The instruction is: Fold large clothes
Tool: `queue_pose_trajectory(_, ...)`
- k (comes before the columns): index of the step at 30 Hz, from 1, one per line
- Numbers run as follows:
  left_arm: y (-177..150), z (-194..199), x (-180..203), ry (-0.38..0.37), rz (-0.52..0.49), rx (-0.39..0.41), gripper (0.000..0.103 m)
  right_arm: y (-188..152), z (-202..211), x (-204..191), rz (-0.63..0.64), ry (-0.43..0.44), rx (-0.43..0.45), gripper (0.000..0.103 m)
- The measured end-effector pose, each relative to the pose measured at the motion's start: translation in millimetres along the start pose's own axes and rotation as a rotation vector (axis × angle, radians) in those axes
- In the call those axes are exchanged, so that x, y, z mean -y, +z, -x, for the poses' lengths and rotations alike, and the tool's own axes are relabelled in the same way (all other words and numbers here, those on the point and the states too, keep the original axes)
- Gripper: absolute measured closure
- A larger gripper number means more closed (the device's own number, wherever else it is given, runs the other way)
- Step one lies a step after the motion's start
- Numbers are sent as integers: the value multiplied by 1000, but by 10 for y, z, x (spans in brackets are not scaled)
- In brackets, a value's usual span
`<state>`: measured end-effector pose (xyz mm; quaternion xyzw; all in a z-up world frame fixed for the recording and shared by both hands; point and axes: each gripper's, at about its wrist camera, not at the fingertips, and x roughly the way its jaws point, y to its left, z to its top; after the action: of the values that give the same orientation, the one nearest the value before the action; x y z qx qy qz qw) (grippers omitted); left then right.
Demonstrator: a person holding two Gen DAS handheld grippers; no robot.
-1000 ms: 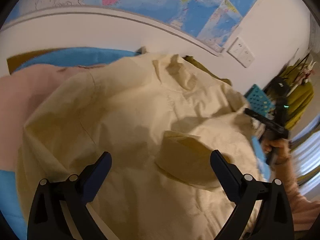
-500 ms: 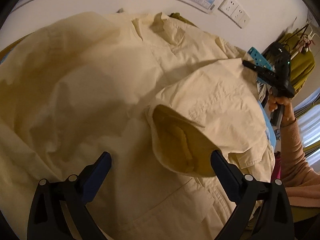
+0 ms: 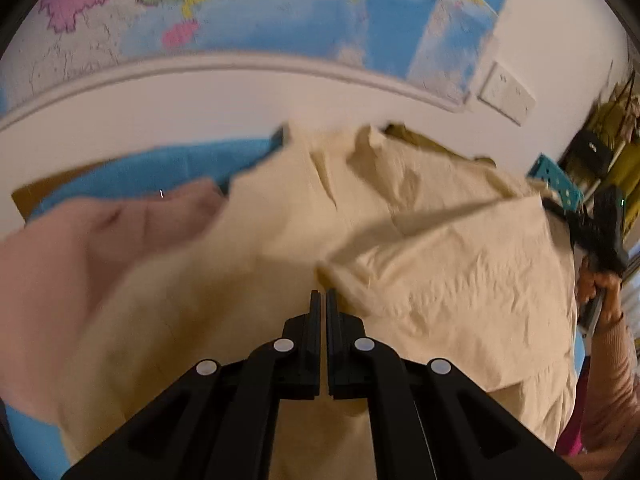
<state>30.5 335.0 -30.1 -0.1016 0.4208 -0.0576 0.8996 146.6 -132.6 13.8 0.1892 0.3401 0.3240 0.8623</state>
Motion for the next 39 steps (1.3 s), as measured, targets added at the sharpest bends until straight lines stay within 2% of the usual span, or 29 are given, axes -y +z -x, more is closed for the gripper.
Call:
queue_pose_trajectory(2, 26, -131, -50, 32, -5, -47, 102, -31, -90, 70, -18, -28, -18, 98)
queue_pose_trajectory(3, 10, -247, -82, 42, 3, -95, 99, -63, -151, 110, -19, -51, -33, 98)
queue_pose_trajectory(4, 0, -293, -92, 42, 14, -126, 78, -84, -175, 142, -26, -57, -39, 98)
queue_pose_trajectory(5, -42, -384, -154, 14, 47, -181, 63, -105, -198, 180, -39, -59, -46, 98)
queue_pose_trajectory(6, -55, -399, -170, 0, 60, -186, 49, -121, -207, 204, -45, -59, -50, 98)
queue_pose_trajectory(8, -94, -360, -148, -42, 55, -174, 34, -140, -210, 213, -42, -57, -57, 97)
queue_pose_trajectory(9, -103, -343, -127, -67, 50, -176, 19, -142, -213, 210, -37, -61, -62, 97)
queue_pose_trajectory(10, -110, -335, -90, -111, 43, -185, 12, -141, -216, 203, -31, -66, -67, 96)
queue_pose_trajectory(11, -121, -352, -22, -116, 28, -190, 12, -136, -220, 195, -26, -66, -69, 96)
queue_pose_trajectory(13, -127, -440, 120, -75, -32, -207, 16, -129, -218, 191, -22, -66, -69, 96)
queue_pose_trajectory(14, -143, -496, 195, -38, -72, -215, 30, -125, -216, 183, -17, -65, -67, 96)
queue_pose_trajectory(15, -161, -561, 262, 23, -110, -216, 61, -122, -212, 168, -7, -70, -65, 96)
queue_pose_trajectory(16, -166, -616, 295, 71, -136, -219, 83, -111, -202, 154, -2, -73, -58, 96)
queue_pose_trajectory(17, -149, -644, 270, 95, -133, -204, 84, -97, -186, 138, 2, -65, -47, 96)
queue_pose_trajectory(19, -70, -550, 222, 96, -92, -147, 92, -63, -145, 106, 13, -56, -28, 97)
queue_pose_trajectory(21, -27, -467, 155, 99, -60, -113, 92, -76, -189, 107, 24, -97, -44, 95)
queue_pose_trajectory(22, -27, -441, 122, 121, -57, -100, 92, -93, -230, 109, 34, -127, -66, 89)
queue_pose_trajectory(23, -35, -437, 97, 141, -59, -105, 87, -121, -270, 111, 39, -176, -92, 84)
queue_pose_trajectory(25, -93, -510, 35, 197, -54, -164, 70, -146, -229, 67, 46, -205, -85, 70)
queue_pose_trajectory(26, -122, -483, -3, 194, -49, -171, 70, -156, -181, 33, 57, -224, -69, 67)
queue_pose_trajectory(27, -150, -411, -6, 196, -47, -155, 68, -164, -79, -66, 92, -260, -33, 61)
queue_pose_trajectory(28, -170, -324, 0, 192, -58, -140, 56, -169, 12, -155, 118, -276, -2, 59)
queue_pose_trajectory(30, -200, -118, 37, 153, -77, -98, 40, -191, 155, -322, 158, -291, 44, 57)
queue_pose_trajectory(31, -227, 24, 78, 146, -97, -62, 40, -225, 236, -476, 194, -284, 70, 57)
queue_pose_trajectory(33, -304, 296, 119, 154, -135, -6, 35, -316, 261, -754, 267, -235, 68, 57)
queue_pose_trajectory(36, -442, 630, 75, 179, -132, 43, 31, -493, 95, -1150, 369, -114, -12, 53)
queue_pose_trajectory(39, -606, 844, -26, 229, -105, 53, 31, -838, -263, -1640, 460, 105, -190, 51)
